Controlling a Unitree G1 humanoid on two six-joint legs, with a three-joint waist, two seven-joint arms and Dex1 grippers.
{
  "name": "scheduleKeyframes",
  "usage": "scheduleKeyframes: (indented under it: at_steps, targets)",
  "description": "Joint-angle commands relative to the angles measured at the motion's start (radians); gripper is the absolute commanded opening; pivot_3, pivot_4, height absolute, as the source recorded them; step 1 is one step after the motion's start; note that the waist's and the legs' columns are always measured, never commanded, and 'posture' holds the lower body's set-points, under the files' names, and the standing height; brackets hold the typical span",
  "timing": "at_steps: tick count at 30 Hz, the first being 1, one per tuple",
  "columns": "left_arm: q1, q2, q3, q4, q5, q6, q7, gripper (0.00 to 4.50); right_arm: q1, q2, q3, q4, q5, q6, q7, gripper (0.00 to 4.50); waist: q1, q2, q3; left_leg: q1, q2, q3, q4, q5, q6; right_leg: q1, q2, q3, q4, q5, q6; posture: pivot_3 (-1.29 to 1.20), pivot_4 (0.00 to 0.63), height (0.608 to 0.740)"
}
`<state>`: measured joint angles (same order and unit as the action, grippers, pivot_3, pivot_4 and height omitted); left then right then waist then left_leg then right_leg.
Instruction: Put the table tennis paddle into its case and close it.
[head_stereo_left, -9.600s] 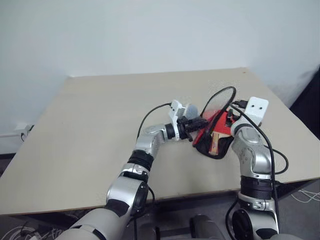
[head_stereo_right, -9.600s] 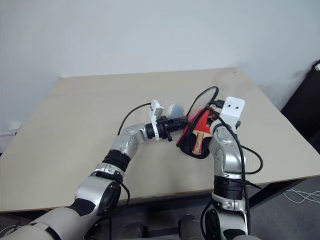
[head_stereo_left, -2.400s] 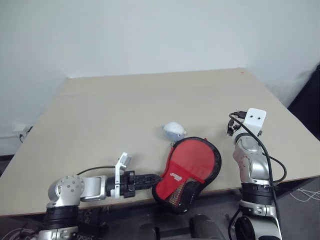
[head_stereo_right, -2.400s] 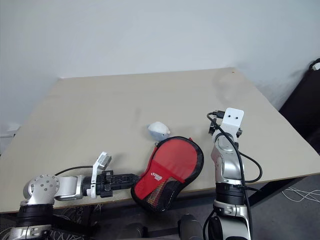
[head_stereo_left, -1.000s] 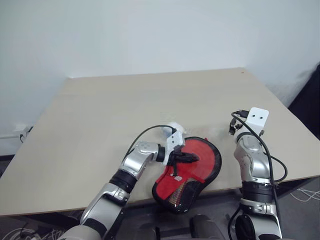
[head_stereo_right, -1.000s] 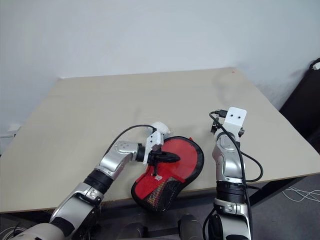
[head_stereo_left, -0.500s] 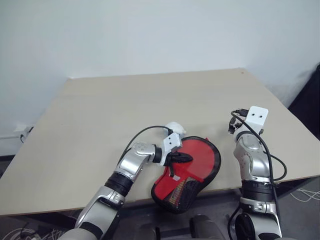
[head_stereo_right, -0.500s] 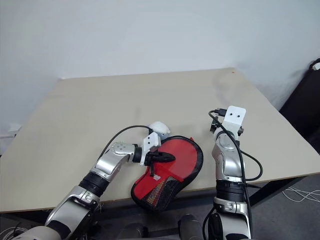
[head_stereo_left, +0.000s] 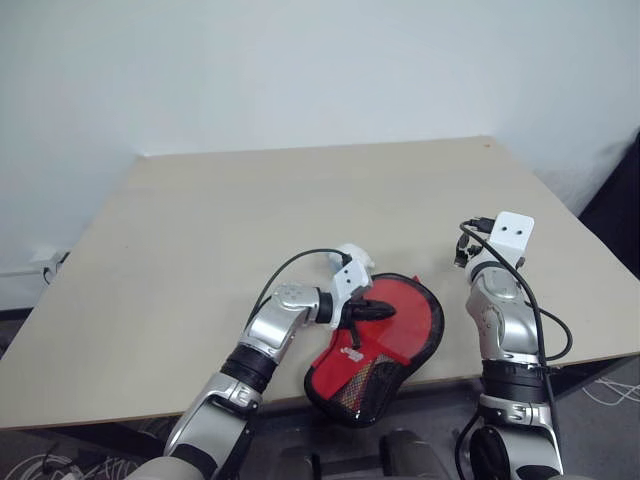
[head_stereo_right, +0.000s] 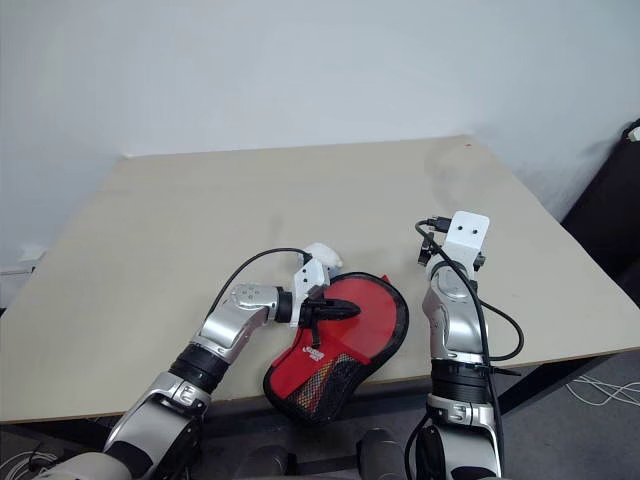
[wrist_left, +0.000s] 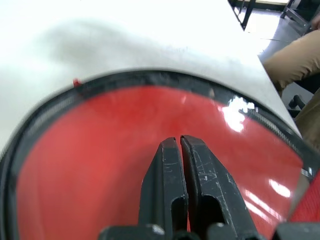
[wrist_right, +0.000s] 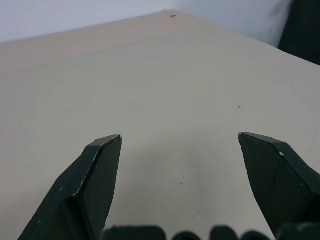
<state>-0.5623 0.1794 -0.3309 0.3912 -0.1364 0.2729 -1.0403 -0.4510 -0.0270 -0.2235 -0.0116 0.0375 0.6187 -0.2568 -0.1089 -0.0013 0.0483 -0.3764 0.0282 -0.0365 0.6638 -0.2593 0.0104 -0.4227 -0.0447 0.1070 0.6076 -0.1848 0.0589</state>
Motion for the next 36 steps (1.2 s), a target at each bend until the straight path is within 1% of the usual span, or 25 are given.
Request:
scheduleKeyframes:
  at_steps: [1, 7, 9, 13, 16, 21, 22, 24, 28, 36]
  targets:
    - [-0.042, -0.031, 0.016, -0.014, -0.012, -0.008, 0.019, 0.05, -0.029, -0.006, 0.004, -0.018, 0.005, -0.027, 0.011, 4.05, 0.0, 0.0, 0.0, 0.0, 0.0, 0.0, 0.0, 0.0, 0.0, 0.0, 0.0, 0.0, 0.0, 0.0, 0.0, 0.0, 0.0, 0.74]
    - [-0.036, -0.038, -0.044, 0.053, 0.068, -0.031, 0.046, 0.05, -0.034, -0.017, 0.0, -0.016, 0.007, -0.026, 0.019, 4.05, 0.0, 0.0, 0.0, 0.0, 0.0, 0.0, 0.0, 0.0, 0.0, 0.0, 0.0, 0.001, 0.0, 0.0, 0.0, 0.0, 0.0, 0.74]
    - [-0.029, -0.037, -0.053, 0.067, 0.076, -0.021, 0.042, 0.05, -0.038, -0.036, 0.004, -0.01, 0.012, -0.023, 0.048, 4.05, 0.0, 0.0, 0.0, 0.0, 0.0, 0.0, 0.0, 0.0, 0.0, 0.0, 0.001, 0.001, 0.0, 0.0, 0.0, 0.0, 0.0, 0.74]
    - [-0.025, -0.037, -0.049, 0.087, 0.086, -0.004, 0.056, 0.05, -0.049, -0.091, 0.02, 0.014, 0.036, -0.017, 0.149, 4.05, 0.0, 0.0, 0.0, 0.001, 0.0, 0.0, 0.0, 0.0, 0.0, 0.001, 0.001, 0.002, 0.0, 0.0, 0.0, 0.0, 0.0, 0.74]
    - [-0.026, -0.036, -0.049, 0.092, 0.09, 0.0, 0.061, 0.05, -0.056, -0.146, 0.063, 0.012, 0.074, -0.017, 0.291, 4.05, 0.0, 0.0, 0.0, 0.001, 0.0, 0.0, 0.001, 0.0, 0.0, 0.002, 0.001, 0.002, 0.0, 0.0, 0.0, 0.0, 0.0, 0.74]
    - [-0.028, -0.037, -0.049, 0.093, 0.092, 0.0, 0.063, 0.05, -0.082, -0.205, 0.074, 0.002, 0.178, 0.013, 0.485, 4.05, -0.001, 0.0, 0.0, 0.007, 0.0, 0.0, 0.001, 0.0, 0.0, 0.006, 0.002, 0.003, 0.0, 0.0, -0.001, 0.0, 0.0, 0.74]
    - [-0.029, -0.037, -0.049, 0.094, 0.092, 0.0, 0.063, 0.02, -0.088, -0.217, 0.074, 0.008, 0.194, 0.017, 0.518, 4.22, -0.001, 0.0, 0.0, 0.009, 0.0, 0.0, 0.0, 0.0, 0.0, 0.009, 0.002, 0.003, 0.0, -0.001, -0.001, 0.0, 0.0, 0.74]
    - [-0.03, -0.038, -0.048, 0.096, 0.093, 0.001, 0.062, 0.0, -0.1, -0.238, 0.076, 0.027, 0.22, 0.028, 0.568, 4.49, 0.0, -0.001, 0.0, 0.014, 0.0, 0.0, -0.001, 0.0, 0.0, 0.013, 0.002, 0.003, -0.001, -0.001, -0.002, 0.0, 0.0, 0.74]
    - [-0.031, -0.041, -0.049, 0.1, 0.093, -0.001, 0.062, 0.0, -0.12, -0.266, 0.088, 0.08, 0.257, 0.059, 0.652, 4.49, 0.0, -0.001, 0.0, 0.014, 0.0, 0.0, -0.001, 0.0, 0.0, 0.013, 0.002, 0.003, -0.001, -0.001, -0.002, 0.0, 0.0, 0.74]
    - [-0.028, -0.045, -0.047, 0.099, 0.092, -0.001, 0.064, 0.0, -0.157, -0.272, 0.156, 0.152, 0.311, 0.126, 0.796, 4.49, 0.0, -0.001, 0.0, 0.014, 0.0, 0.0, -0.001, 0.0, 0.0, 0.013, 0.002, 0.003, -0.001, -0.001, -0.002, 0.0, 0.0, 0.74]
